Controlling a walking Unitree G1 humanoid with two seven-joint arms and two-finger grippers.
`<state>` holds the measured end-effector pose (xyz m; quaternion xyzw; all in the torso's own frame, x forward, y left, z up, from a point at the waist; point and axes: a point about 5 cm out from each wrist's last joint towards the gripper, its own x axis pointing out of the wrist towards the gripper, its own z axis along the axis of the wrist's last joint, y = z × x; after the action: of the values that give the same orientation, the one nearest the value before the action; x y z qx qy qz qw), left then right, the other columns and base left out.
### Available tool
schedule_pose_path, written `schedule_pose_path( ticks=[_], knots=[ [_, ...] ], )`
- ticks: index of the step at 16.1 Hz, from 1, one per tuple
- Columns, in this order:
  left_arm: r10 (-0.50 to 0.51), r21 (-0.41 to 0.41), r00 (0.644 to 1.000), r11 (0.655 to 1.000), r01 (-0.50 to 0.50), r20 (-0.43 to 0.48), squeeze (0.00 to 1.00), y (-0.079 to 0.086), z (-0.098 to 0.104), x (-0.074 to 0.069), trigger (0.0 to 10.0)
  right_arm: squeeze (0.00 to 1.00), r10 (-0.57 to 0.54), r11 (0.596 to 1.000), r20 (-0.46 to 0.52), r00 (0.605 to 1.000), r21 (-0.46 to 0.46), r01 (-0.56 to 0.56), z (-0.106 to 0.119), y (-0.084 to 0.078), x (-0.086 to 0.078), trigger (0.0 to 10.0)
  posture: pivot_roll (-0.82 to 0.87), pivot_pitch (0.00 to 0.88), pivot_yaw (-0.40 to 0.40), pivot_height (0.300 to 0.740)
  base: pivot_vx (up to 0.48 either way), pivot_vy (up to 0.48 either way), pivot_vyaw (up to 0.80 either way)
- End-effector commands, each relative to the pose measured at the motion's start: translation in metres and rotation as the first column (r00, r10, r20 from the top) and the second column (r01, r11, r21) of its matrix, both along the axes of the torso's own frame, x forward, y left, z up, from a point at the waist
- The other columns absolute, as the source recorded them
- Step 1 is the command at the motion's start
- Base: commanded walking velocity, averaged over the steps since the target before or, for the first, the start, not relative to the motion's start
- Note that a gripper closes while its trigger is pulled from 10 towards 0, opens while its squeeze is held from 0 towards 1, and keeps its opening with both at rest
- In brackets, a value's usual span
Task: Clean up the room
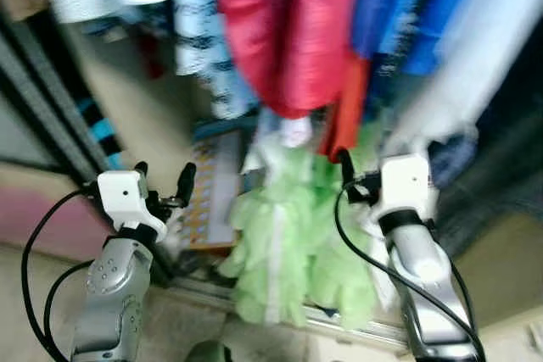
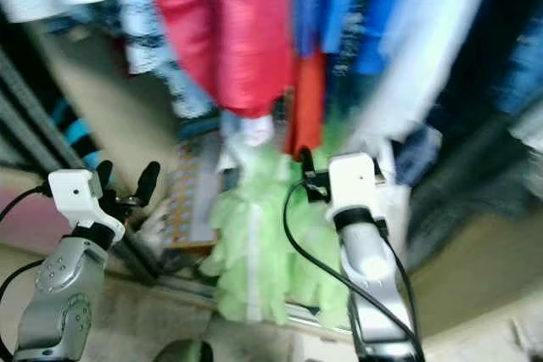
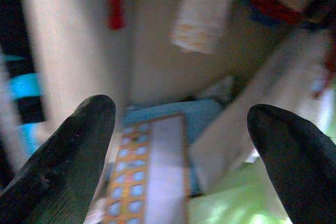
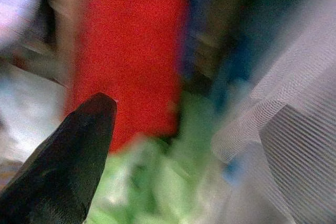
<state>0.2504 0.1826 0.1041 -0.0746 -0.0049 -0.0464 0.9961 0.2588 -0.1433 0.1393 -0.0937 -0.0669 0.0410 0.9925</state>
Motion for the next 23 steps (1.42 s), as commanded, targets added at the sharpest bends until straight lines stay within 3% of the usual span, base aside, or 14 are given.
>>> schedule_pose_path(
  ticks=[1,9,14,18,19,21,23],
  knots=[
    [0.016,0.016,1.000,1.000,-0.015,-0.004,0.00,0.001,0.002,0.003,10.0,0.00,0.007,1.000,-0.014,1.000,-0.002,-0.007,-0.003,0.002,0.001,10.0,0.01,0.000,0.016,0.740,0.000,0.000,0.80],
    [0.087,0.041,0.996,0.995,-0.086,-0.003,0.00,0.004,0.005,0.012,10.0,0.00,0.050,0.999,0.006,0.999,0.003,-0.050,0.002,0.011,0.012,10.0,0.02,0.000,0.004,0.740,0.000,0.000,0.80],
    [0.072,0.015,0.997,0.997,-0.072,-0.003,0.00,-0.001,0.005,0.016,10.0,0.00,0.081,0.996,0.003,0.997,0.022,-0.081,-0.002,0.016,0.018,10.0,0.04,0.000,-0.016,0.740,0.000,0.000,0.80],
    [0.110,0.015,0.994,0.994,-0.110,0.011,0.00,-0.004,0.004,0.013,10.0,0.00,0.167,0.985,-0.020,0.986,0.035,-0.166,-0.004,0.025,0.030,10.0,0.10,0.000,-0.095,0.740,0.000,0.000,0.00],
    [0.128,0.022,0.992,0.992,-0.128,0.005,0.00,-0.004,0.002,0.010,10.0,0.00,0.184,0.981,-0.055,0.981,0.076,-0.179,-0.009,0.030,0.034,10.0,0.11,0.000,-0.111,0.740,0.000,0.000,0.00],
    [0.142,0.063,0.990,0.988,-0.142,0.004,0.00,-0.005,-0.002,0.008,10.0,0.00,0.187,0.977,-0.110,0.976,0.126,-0.173,-0.017,0.033,0.035,10.0,0.11,0.000,-0.105,0.740,0.000,0.000,0.00],
    [0.123,0.088,0.992,0.988,-0.123,0.014,0.00,-0.008,0.000,0.008,10.0,0.00,0.148,0.983,-0.101,0.984,0.121,-0.135,-0.019,0.027,0.031,10.0,0.09,0.000,-0.076,0.740,0.000,0.000,0.00]
  ],
)
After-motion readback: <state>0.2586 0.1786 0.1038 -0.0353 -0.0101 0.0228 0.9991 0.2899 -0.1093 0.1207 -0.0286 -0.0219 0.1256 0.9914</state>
